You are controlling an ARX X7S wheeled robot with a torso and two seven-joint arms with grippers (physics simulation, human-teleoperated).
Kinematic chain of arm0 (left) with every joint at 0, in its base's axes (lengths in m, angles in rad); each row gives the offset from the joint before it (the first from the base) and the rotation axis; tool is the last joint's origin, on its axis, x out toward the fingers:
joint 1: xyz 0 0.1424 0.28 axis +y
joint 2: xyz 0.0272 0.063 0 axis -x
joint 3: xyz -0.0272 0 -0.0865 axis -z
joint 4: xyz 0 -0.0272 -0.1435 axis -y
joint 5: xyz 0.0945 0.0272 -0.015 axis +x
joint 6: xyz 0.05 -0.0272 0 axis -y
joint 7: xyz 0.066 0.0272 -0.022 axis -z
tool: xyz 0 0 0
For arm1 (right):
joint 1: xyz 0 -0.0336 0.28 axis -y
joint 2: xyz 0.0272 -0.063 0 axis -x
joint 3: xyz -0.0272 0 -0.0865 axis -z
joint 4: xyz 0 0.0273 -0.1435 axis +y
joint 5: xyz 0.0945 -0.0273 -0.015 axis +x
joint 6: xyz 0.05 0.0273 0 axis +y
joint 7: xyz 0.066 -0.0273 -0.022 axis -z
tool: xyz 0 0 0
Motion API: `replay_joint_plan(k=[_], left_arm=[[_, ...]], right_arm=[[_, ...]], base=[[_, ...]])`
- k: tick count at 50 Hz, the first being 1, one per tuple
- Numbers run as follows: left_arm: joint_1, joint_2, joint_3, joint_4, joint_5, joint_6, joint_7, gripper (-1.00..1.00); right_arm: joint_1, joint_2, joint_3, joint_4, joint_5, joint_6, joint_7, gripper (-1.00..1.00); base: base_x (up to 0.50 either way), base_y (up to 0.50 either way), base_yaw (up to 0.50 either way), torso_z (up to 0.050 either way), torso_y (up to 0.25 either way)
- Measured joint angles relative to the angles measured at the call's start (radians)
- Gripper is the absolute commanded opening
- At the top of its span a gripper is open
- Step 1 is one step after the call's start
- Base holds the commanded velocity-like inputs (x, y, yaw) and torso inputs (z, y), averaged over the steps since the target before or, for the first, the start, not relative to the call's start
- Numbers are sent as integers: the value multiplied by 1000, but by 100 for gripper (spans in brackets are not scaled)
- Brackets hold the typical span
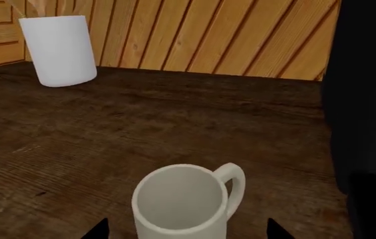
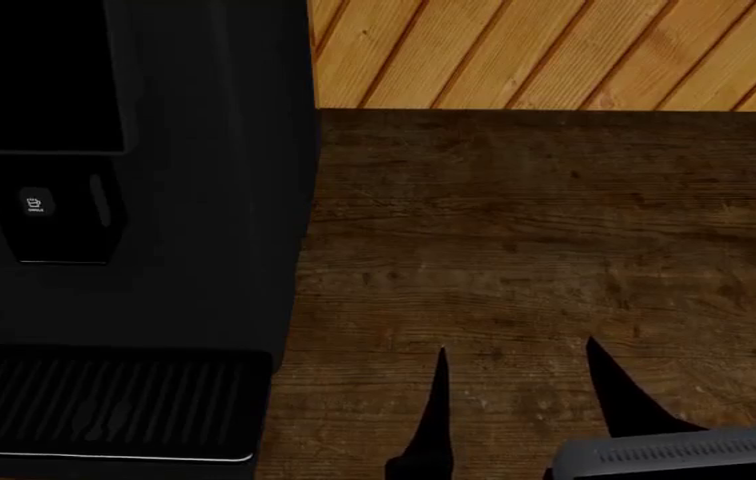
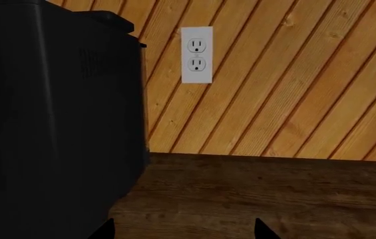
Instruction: Pick the mug from under the coffee machine dispenser and place it on the counter.
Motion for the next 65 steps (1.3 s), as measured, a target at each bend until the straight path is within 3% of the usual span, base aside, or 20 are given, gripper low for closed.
replay_joint_plan(k=[23,65], left_arm=[[-8,-85,-145,218,-226,-173,-105,100],[-115,-185,-168,386,-493,-247,-201,100]], right_arm=[[10,3,7,-1,9,-3,-2,100],[24,16,12,-17,20,17,17,100]], base=[[0,0,0,0,0],[0,0,0,0,0]])
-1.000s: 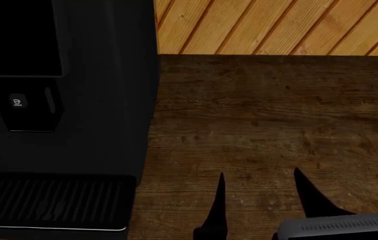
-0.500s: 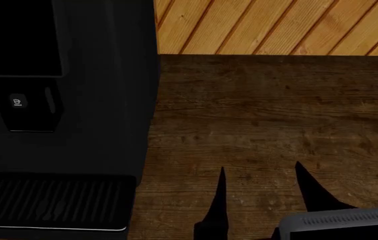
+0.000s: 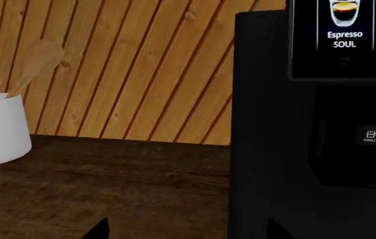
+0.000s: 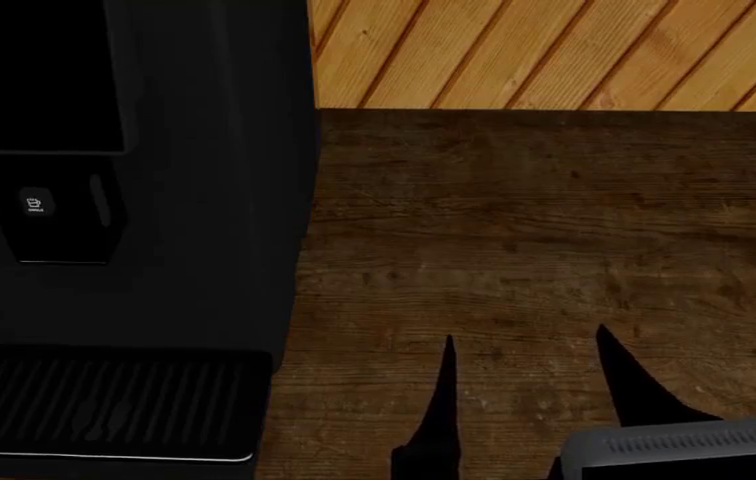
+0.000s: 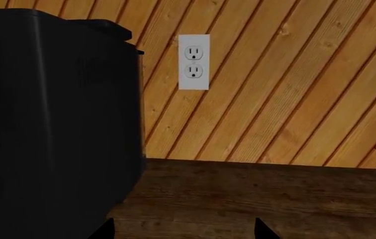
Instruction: Pick the mug from under the coffee machine dispenser and place it on the counter.
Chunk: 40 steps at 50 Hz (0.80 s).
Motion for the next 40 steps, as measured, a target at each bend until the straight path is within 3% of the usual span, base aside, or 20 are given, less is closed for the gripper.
replay_joint_plan(k=[23,40], left_arm=[[-125,-39,110,-11,-122,12,25,100],[-226,-59,189,-21,-297,25,6,100]], right_arm=[[12,13,8,-17,13,13,15,100],[14,29,15,-43,21,22,33,100]], base=[[0,0,0,0,0],[0,0,0,0,0]])
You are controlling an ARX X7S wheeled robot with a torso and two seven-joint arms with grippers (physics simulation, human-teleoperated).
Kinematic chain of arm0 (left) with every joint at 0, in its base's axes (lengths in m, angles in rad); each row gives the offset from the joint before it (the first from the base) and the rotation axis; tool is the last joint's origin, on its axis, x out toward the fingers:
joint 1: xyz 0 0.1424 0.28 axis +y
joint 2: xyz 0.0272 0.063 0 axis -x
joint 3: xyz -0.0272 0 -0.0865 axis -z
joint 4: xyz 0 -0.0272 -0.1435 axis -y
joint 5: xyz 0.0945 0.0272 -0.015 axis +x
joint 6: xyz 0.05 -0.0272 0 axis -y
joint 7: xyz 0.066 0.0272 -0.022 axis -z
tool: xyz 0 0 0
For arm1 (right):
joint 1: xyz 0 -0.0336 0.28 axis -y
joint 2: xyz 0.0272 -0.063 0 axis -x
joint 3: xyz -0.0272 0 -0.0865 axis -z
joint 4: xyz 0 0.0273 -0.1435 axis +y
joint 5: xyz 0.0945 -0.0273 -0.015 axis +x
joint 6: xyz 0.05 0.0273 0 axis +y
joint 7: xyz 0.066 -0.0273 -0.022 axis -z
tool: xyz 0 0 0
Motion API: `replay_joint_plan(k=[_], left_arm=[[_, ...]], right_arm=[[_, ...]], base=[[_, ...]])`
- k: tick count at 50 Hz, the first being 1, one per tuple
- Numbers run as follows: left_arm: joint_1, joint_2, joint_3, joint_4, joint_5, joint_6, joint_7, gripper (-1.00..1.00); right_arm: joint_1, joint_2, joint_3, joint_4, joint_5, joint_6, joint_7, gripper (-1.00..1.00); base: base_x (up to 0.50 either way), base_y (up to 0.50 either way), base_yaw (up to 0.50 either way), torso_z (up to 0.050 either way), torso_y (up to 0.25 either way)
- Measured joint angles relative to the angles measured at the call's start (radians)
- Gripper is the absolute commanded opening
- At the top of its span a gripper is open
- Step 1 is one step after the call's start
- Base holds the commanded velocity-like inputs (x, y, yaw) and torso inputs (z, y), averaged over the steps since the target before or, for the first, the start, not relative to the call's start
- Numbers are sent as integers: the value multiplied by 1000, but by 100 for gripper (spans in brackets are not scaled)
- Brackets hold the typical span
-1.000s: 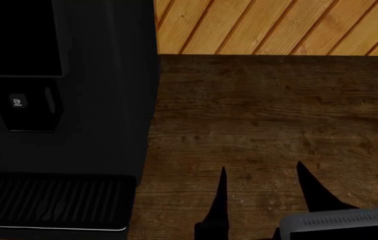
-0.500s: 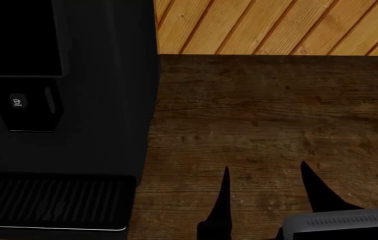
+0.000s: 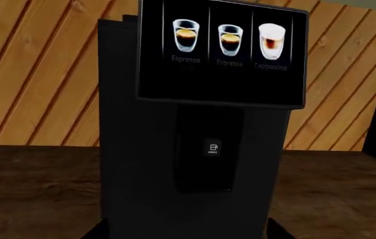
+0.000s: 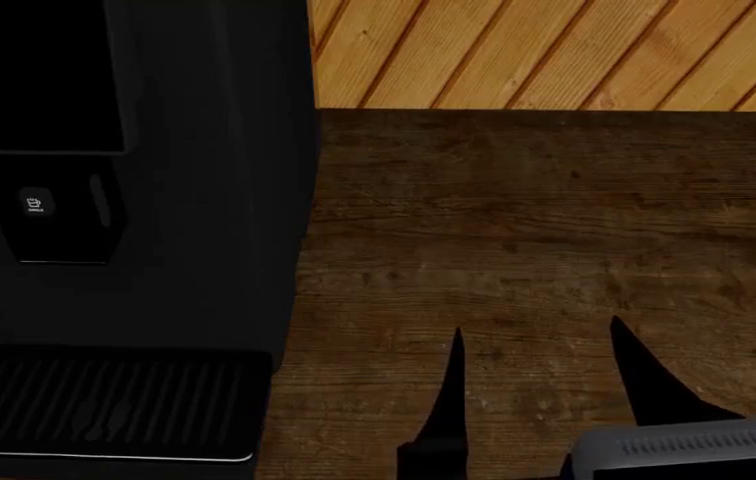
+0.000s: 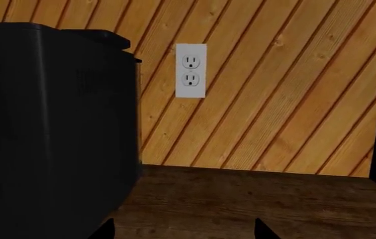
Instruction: Pick the mug from under the coffee machine dispenser and place it on the counter.
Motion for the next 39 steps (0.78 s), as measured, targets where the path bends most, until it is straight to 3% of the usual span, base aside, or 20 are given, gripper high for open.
replay_joint_plan(k=[17,39], left_arm=[[-40,-6,28,-1,-119,28,-50,100],[-73,21,67,-39,-109,34,-89,100]], right_arm=[[-3,12,4,-33,5,5,23,100],[29,28,14,-70,36,30,50,100]], base=[[0,0,0,0,0],[0,0,0,0,0]])
